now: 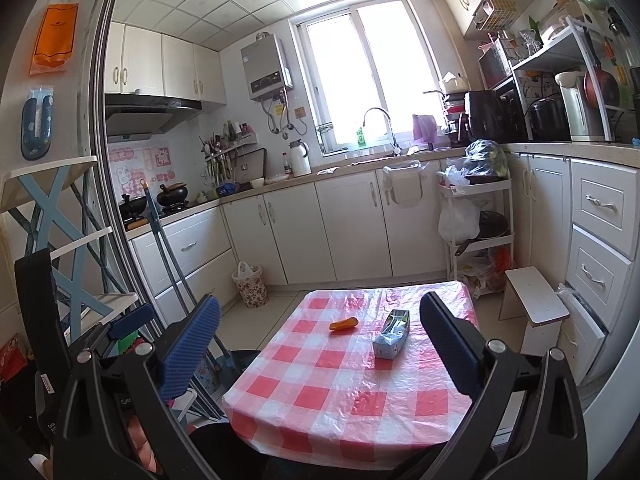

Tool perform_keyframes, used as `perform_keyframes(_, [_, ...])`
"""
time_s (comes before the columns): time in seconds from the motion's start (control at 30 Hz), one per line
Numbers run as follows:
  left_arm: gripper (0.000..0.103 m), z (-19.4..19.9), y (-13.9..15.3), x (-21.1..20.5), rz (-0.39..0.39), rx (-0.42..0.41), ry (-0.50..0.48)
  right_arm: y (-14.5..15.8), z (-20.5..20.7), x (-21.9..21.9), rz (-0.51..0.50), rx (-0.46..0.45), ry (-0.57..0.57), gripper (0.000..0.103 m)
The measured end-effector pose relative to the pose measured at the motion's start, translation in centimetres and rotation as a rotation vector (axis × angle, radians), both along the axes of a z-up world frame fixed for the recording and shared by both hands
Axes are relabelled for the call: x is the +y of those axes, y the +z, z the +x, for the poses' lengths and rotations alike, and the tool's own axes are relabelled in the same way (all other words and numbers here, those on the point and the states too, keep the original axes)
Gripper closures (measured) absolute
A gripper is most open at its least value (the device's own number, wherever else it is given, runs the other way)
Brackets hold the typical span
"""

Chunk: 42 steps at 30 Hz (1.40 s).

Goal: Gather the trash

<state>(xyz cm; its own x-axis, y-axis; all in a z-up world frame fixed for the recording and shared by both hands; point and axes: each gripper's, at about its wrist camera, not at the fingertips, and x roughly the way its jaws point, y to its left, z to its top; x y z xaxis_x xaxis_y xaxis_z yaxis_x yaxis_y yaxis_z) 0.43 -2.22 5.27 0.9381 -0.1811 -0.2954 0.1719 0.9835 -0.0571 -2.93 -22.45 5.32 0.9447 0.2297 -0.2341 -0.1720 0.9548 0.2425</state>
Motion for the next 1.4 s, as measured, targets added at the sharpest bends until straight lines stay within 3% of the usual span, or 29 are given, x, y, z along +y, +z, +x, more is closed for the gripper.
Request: perform_keyframes(1.4, [0.007, -0.5, 0.6, 0.9, -0.028, -0.009, 0.005, 0.9, -0.7, 0.9, -0.009, -0.020, 0.026, 0.007])
